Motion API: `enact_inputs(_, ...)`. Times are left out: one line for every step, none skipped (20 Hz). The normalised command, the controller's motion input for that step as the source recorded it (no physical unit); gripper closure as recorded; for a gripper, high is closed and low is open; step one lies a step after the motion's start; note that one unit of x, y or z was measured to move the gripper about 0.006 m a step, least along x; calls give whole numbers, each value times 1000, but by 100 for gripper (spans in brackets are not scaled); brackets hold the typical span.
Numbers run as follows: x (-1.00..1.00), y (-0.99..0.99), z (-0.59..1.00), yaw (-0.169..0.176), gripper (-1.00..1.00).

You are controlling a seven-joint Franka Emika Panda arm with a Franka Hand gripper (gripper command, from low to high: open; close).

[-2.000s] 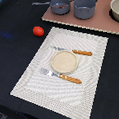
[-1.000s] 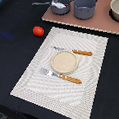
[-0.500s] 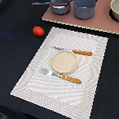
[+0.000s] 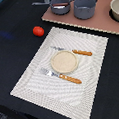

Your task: Place the fish, sausage, and tomato into the frying pan.

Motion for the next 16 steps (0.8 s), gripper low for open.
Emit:
enact_inputs(0,-566,-357,-21,-100)
enact_inputs(-3,-417,-406,-25,-100)
enact_inputs(-31,-380,-406,-28,-100)
enact_inputs(-26,-389,-409,-25,-100)
enact_inputs(0,-343,-377,-26,-100)
enact_inputs(0,-271,-397,-27,-100)
enact_inputs(0,-174,-406,-17,-100)
enact_inputs(-49,-69,-414,-1,-100)
enact_inputs(-40,0,-460,0,-100)
enact_inputs(-49,0,-483,0,-100)
enact_inputs(-146,-94,-500,0,-100)
enact_inputs(-163,-180,-489,0,-100)
enact_inputs(-166,-194,-466,0,-100)
enact_inputs(-134,-166,-437,0,-100)
enact_inputs(-103,-163,-406,0,-100)
enact_inputs(-111,-200,-400,0,-100)
